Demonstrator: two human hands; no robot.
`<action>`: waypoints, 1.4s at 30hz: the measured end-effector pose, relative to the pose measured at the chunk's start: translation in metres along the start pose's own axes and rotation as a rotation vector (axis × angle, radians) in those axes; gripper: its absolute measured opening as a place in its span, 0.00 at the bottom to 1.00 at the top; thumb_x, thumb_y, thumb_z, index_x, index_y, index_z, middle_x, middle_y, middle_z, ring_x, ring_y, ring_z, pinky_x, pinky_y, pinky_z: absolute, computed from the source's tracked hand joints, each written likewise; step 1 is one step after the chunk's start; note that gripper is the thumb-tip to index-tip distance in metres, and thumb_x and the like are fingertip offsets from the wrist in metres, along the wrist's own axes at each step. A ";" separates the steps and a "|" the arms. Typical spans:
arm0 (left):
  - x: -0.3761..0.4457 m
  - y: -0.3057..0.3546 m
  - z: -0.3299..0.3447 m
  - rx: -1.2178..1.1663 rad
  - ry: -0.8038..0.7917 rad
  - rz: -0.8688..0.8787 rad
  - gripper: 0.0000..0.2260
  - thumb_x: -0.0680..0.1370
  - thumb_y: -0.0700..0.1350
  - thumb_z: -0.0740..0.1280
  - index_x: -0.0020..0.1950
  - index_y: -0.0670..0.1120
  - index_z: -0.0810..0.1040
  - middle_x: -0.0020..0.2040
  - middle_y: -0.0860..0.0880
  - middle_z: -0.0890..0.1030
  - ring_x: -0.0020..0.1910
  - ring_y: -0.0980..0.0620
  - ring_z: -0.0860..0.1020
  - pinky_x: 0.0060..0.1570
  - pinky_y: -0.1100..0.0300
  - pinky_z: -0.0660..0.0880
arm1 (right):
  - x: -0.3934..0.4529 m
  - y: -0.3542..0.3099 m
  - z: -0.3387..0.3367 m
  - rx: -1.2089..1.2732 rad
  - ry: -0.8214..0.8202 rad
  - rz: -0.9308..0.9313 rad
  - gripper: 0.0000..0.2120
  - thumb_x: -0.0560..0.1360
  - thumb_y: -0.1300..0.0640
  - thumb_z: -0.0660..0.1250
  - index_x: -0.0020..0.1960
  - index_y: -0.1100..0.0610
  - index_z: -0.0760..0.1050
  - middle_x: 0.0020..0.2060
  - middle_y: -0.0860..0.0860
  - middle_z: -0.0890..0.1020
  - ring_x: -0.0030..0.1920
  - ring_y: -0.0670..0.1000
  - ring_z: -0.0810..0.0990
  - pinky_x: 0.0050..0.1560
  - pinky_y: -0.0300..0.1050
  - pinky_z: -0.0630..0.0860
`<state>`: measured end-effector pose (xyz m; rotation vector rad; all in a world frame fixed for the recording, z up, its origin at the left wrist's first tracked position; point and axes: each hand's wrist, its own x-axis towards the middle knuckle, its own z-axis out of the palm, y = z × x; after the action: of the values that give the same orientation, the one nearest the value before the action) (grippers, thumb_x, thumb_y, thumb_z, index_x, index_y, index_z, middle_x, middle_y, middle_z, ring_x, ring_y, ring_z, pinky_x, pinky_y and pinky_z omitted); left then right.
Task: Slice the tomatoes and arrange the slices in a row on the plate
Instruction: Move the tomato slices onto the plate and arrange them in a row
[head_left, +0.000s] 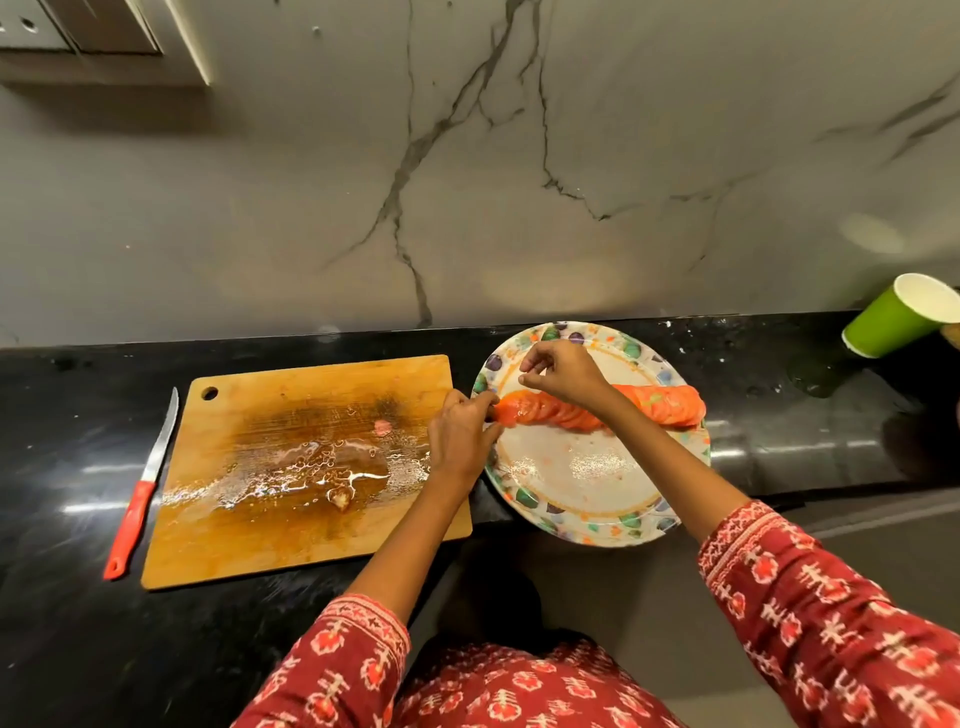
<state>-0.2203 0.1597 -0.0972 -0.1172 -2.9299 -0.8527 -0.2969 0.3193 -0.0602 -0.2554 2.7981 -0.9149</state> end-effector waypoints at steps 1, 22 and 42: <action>-0.001 0.000 -0.001 -0.007 0.006 -0.007 0.17 0.71 0.48 0.71 0.59 0.49 0.77 0.47 0.49 0.81 0.51 0.49 0.73 0.39 0.58 0.67 | 0.000 0.000 0.003 0.000 -0.007 -0.006 0.06 0.70 0.58 0.72 0.46 0.58 0.80 0.43 0.52 0.83 0.42 0.45 0.77 0.46 0.47 0.76; 0.004 0.004 -0.001 -0.122 0.104 -0.117 0.17 0.74 0.48 0.69 0.62 0.50 0.75 0.48 0.45 0.78 0.48 0.49 0.75 0.38 0.58 0.70 | -0.001 -0.001 0.009 -0.081 -0.167 -0.105 0.15 0.72 0.62 0.67 0.59 0.57 0.73 0.53 0.53 0.81 0.55 0.52 0.78 0.56 0.49 0.76; -0.072 -0.162 -0.109 -0.127 0.226 -0.464 0.12 0.75 0.36 0.66 0.56 0.47 0.78 0.50 0.50 0.82 0.49 0.51 0.79 0.47 0.54 0.76 | 0.000 -0.134 0.115 -0.304 -0.313 -0.399 0.13 0.76 0.63 0.63 0.60 0.56 0.75 0.57 0.54 0.76 0.58 0.53 0.73 0.53 0.44 0.71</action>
<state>-0.1580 -0.0384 -0.0992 0.6299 -2.7206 -1.0259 -0.2561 0.1479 -0.0715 -0.9403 2.6180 -0.4535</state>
